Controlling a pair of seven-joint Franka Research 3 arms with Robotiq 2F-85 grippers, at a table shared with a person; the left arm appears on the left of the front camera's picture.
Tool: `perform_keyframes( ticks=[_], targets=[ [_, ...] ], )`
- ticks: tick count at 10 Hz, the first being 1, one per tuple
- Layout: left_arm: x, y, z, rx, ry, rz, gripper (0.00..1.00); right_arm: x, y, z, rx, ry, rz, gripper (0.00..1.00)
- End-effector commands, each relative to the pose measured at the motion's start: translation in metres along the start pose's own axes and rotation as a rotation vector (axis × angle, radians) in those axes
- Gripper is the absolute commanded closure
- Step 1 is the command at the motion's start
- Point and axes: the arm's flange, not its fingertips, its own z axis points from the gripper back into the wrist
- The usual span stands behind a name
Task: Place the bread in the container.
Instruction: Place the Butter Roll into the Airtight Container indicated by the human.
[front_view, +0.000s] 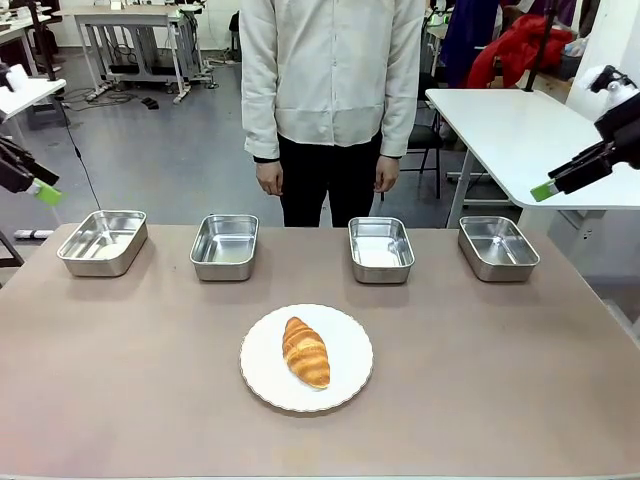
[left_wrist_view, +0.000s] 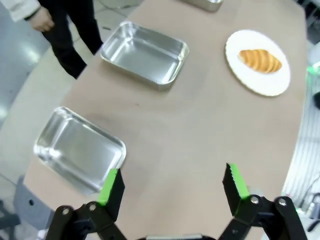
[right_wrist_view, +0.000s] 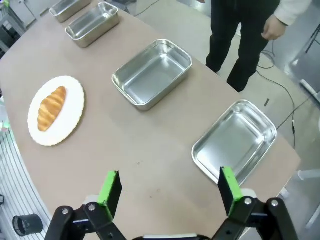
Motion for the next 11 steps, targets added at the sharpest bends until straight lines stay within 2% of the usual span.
perform_keyframes(
  ticks=[1,6,8,11],
  targets=[
    [0.012,-0.008,-0.001,-0.003,0.001,0.026,0.0,0.012,0.015,-0.005,-0.054,0.023,-0.001,0.0],
    [0.011,-0.006,-0.004,0.005,0.024,0.008,0.0,0.014,0.014,-0.004,-0.045,0.043,0.021,0.0],
    [0.004,0.016,0.029,0.054,-0.059,0.026,0.0,0.017,-0.024,0.021,0.003,-0.019,0.003,0.0],
    [-0.006,0.037,0.054,0.028,-0.138,-0.016,0.0,0.002,-0.07,0.052,-0.001,-0.133,-0.051,0.0]
  ],
)
